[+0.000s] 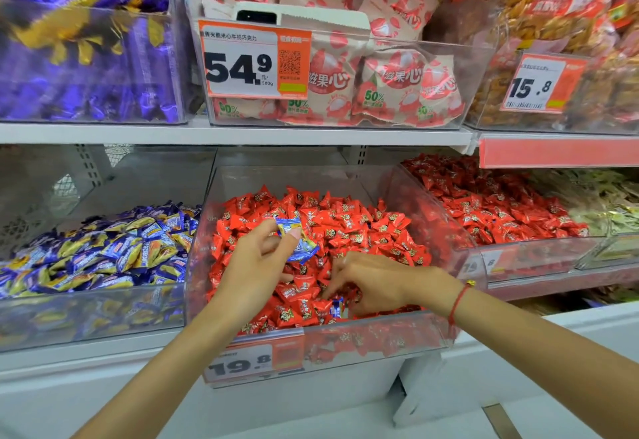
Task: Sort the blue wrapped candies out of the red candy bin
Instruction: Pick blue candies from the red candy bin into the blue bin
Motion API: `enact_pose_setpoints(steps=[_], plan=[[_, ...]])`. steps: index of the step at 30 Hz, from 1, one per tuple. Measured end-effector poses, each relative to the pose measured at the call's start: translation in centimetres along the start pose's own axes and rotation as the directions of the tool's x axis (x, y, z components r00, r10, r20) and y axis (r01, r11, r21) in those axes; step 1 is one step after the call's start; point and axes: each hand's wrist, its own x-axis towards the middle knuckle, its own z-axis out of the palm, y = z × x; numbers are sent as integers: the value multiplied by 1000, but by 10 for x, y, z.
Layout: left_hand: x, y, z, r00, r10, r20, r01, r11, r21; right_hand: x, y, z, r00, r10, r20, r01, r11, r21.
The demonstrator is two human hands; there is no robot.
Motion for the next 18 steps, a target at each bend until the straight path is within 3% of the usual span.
enact_pose_setpoints(steps=[4,6,11,13,15,18], plan=[[-2,6,-2,1000,6,9,-6,1000,11,10,-6,-4,999,4,53,8,975,-224],[-4,11,-4,1000,7,27,-7,1000,29,10,-5,-4,999,3,42,7,972,-234],[-12,16,-12,999,25,22,-26,999,40,-4,5,-11,997,67,-26,-65,995,72],[-13,15,-14,999,50,16,-50,998,44,-13,7,-16,981,148,-121,-124,974,189],[-18,14,-16,998,70,-5,-70,997,34,-19,8,-18,933,248,-260,-159,934,321],[-29,14,-22,980,156,-123,-159,987,-11,-20,-5,-22,826,335,-454,-55,849,526]])
